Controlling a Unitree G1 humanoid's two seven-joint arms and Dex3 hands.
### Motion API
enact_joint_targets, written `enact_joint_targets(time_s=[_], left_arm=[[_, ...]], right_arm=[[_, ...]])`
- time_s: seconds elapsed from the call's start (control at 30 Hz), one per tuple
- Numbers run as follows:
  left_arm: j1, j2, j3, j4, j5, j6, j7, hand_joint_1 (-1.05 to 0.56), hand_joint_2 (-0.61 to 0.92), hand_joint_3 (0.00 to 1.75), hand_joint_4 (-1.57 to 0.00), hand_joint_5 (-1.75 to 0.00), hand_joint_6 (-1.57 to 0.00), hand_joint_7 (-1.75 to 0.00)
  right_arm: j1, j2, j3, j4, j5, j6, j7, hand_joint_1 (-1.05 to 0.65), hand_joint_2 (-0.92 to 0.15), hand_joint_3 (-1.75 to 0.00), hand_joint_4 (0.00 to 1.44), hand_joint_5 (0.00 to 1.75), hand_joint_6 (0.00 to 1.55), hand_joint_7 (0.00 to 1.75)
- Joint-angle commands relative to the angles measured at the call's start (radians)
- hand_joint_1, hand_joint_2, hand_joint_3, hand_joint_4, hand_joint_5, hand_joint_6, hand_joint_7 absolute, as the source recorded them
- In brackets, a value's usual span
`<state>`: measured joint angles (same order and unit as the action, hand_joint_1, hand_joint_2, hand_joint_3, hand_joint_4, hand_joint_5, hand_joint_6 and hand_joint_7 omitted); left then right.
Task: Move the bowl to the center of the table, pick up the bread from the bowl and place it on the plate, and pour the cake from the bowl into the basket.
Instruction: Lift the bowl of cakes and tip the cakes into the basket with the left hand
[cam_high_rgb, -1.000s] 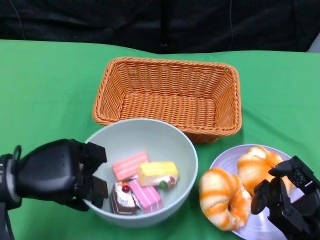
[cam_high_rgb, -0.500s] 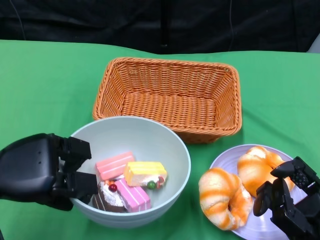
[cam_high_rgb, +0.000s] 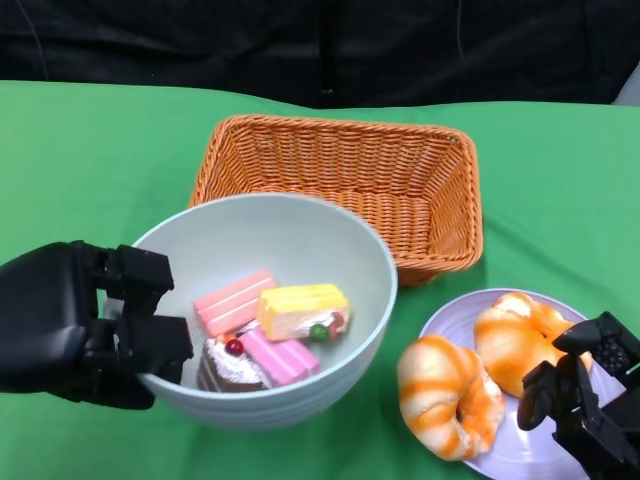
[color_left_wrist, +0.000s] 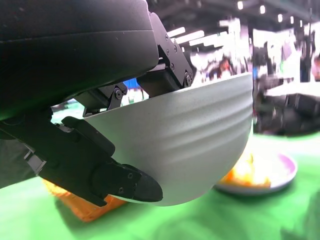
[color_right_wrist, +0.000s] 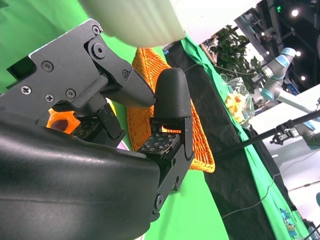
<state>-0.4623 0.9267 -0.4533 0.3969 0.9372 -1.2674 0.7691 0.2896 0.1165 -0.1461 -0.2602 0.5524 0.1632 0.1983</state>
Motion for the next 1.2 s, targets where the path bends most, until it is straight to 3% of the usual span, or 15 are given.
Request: enact_joint_targets(time_s=[0.03,0.2,0.43,0.57,0.73,0.87,1.0,1.1,1.2], left_arm=[[0.027,-0.020,0.070,-0.015,-0.066,-0.019,-0.062,-0.21,0.37,1.26,-0.95,-1.75,-0.79,-1.75],[0.044,-0.054,0.135,-0.017,-0.119,-0.042,-0.169,-0.12,0.31,1.33,-0.95,-1.75,-0.78,-1.75],[0.065,-0.100,0.200,-0.010,-0.204,-0.062,-0.298,-0.10,0.30,1.33,-0.96,-1.75,-0.78,-1.75],[0.079,-0.131,0.216,-0.038,-0.309,-0.028,-0.399,-0.10,0.28,1.46,-0.96,-1.75,-0.78,-1.75],[0.103,-0.168,0.243,-0.089,-0.389,0.015,-0.505,-0.17,0.40,1.28,-0.97,-1.75,-0.79,-1.75],[0.119,-0.218,0.269,-0.115,-0.424,0.038,-0.554,-0.17,0.42,1.25,-0.97,-1.75,-0.78,-1.75],[0.127,-0.267,0.285,-0.117,-0.445,0.052,-0.592,-0.21,0.43,1.30,-0.97,-1.75,-0.78,-1.75],[0.135,-0.318,0.294,-0.132,-0.468,0.085,-0.612,-0.18,0.34,1.48,-0.97,-1.75,-0.78,-1.75],[0.124,-0.373,0.305,-0.122,-0.468,0.092,-0.613,-0.18,0.33,1.49,-0.98,-1.75,-0.78,-1.75]], right_arm=[[0.001,-0.016,-0.007,-0.011,0.008,0.003,0.005,-0.08,-0.57,-1.16,0.91,1.75,0.77,1.64],[0.003,-0.026,-0.009,-0.020,0.017,0.010,0.006,-0.10,-0.57,-1.16,0.92,1.75,0.77,1.64],[0.002,-0.034,-0.013,-0.027,0.028,0.020,0.009,-0.10,-0.58,-1.15,0.92,1.75,0.78,1.62],[0.005,-0.046,-0.024,-0.056,0.052,0.045,0.005,-0.10,-0.59,-1.16,0.91,1.75,0.78,1.61],[0.018,-0.056,-0.025,-0.087,0.071,0.059,0.011,-0.11,-0.61,-1.15,0.88,1.75,0.75,1.62],[0.028,-0.051,-0.018,-0.120,0.059,0.077,-0.025,-0.10,-0.61,-1.11,0.89,1.75,0.77,1.61],[0.030,-0.047,-0.015,-0.139,0.064,0.095,-0.045,-0.08,-0.59,-1.15,0.91,1.75,0.78,1.62],[0.028,-0.050,-0.017,-0.141,0.070,0.099,-0.041,-0.08,-0.59,-1.17,0.90,1.75,0.79,1.61],[0.029,-0.050,-0.014,-0.148,0.066,0.101,-0.046,-0.08,-0.59,-1.18,0.91,1.75,0.79,1.61]])
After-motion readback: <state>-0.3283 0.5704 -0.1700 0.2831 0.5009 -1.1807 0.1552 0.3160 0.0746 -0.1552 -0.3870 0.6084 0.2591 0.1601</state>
